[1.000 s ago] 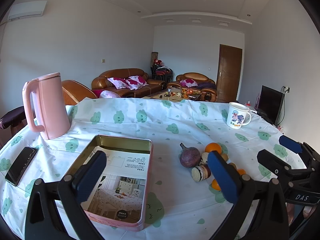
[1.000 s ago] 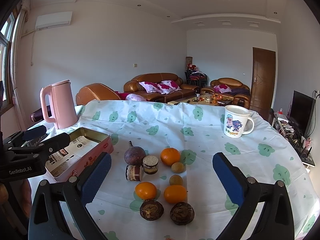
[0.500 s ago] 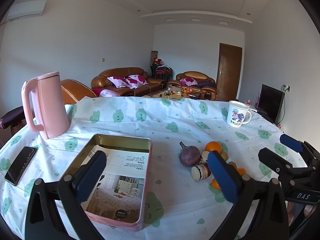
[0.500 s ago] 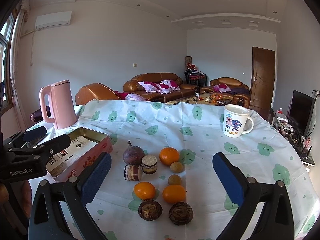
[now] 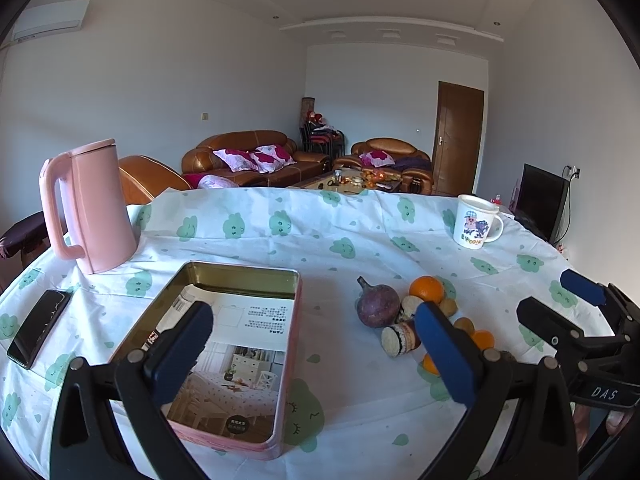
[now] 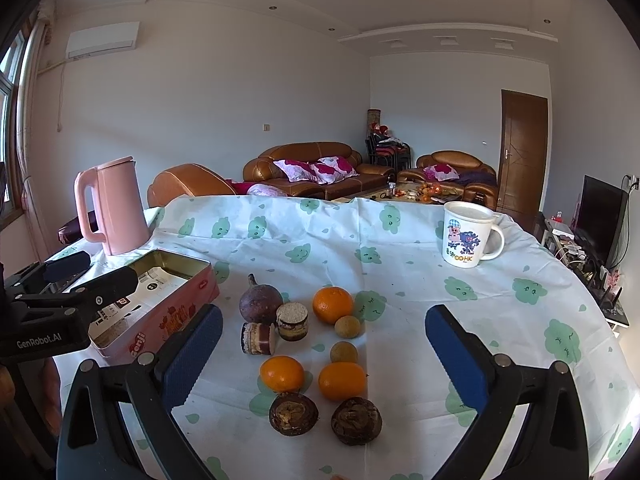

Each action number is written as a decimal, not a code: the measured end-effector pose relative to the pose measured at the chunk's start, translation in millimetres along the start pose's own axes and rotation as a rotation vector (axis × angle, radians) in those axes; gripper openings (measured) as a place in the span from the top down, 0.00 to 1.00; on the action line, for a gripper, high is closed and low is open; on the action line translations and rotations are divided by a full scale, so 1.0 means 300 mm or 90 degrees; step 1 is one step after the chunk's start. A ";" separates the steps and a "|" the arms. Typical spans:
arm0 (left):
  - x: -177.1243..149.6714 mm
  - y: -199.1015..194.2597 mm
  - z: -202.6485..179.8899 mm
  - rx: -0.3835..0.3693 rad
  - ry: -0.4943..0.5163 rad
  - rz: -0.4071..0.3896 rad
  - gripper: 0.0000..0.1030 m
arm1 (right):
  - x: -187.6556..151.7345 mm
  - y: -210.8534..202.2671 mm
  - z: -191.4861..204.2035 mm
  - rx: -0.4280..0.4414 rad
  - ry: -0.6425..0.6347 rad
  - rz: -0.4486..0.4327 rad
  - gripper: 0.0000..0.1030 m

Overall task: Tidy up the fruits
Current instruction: 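Grasp a brown round fruit with the right tool while the left tool grasps a large orange, then carry both fruits over the pink tin and open both tools to drop them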

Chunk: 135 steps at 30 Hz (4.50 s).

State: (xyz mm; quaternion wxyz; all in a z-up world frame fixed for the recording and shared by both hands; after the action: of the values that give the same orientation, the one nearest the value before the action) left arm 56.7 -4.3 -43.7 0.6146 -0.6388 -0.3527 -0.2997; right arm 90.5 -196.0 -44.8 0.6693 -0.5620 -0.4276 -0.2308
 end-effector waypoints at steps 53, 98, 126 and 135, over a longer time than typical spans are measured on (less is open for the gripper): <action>-0.146 0.346 -0.389 -0.196 0.110 0.242 0.58 | -0.278 0.188 -0.131 0.041 0.008 0.129 0.60; -0.072 0.095 -0.329 -0.168 0.104 0.008 0.59 | -0.167 0.001 -0.086 0.067 0.013 -0.024 0.61; 0.008 0.059 -0.081 -0.086 0.029 -0.028 0.59 | 0.030 0.005 0.133 0.149 -0.067 -0.063 0.60; 0.005 0.104 0.214 0.004 -0.047 0.004 0.59 | 0.103 0.148 0.409 0.241 -0.129 -0.012 0.60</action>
State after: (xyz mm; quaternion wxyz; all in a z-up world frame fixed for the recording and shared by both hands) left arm 79.8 59.8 -64.6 0.6042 -0.6487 -0.3738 -0.2728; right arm 103.4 -62.5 -43.3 0.7141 -0.4426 -0.5340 -0.0950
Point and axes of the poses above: each gripper's, at about its wrist camera, not at the fingertips, and y roughly the way its jaws point, z to its left, x to its top, the point moved 6 cm from there along y, roughly the way its jaws point, and after that the axes turned 10 degrees about z, right-handed, at the moved point
